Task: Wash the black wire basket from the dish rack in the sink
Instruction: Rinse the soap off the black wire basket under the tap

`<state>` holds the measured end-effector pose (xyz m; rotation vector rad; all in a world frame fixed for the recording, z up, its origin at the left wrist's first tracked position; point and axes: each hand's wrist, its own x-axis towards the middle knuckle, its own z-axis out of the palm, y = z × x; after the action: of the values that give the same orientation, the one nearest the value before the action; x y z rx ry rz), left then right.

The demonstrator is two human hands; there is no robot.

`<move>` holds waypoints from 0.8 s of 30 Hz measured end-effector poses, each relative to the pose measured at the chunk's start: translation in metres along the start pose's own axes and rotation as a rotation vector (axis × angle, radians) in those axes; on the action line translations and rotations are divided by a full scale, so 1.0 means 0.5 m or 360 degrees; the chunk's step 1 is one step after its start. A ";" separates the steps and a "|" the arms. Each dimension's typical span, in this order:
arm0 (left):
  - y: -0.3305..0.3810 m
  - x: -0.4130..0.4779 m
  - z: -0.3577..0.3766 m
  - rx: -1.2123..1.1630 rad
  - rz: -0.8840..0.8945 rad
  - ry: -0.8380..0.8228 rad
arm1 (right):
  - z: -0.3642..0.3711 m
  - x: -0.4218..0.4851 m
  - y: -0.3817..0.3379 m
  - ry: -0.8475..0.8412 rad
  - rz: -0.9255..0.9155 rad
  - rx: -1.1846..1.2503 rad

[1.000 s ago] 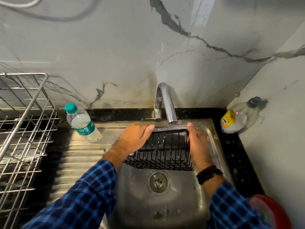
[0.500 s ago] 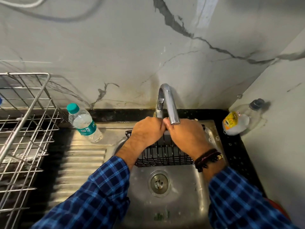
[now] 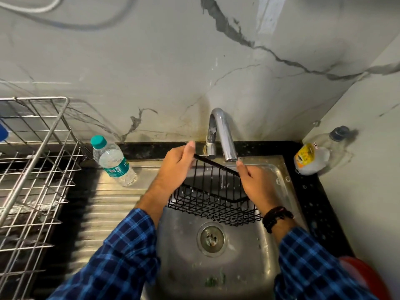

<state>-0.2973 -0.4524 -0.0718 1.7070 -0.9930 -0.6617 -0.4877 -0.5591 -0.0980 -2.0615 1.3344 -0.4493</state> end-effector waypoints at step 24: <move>0.023 0.020 0.053 -0.0273 -0.0058 -0.0095 | 0.020 -0.009 0.046 -0.0003 0.0592 0.1747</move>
<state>-0.3170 -0.4757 -0.0696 1.5659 -0.9209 -0.8027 -0.4994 -0.5583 -0.1204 -0.8948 1.0530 -0.7775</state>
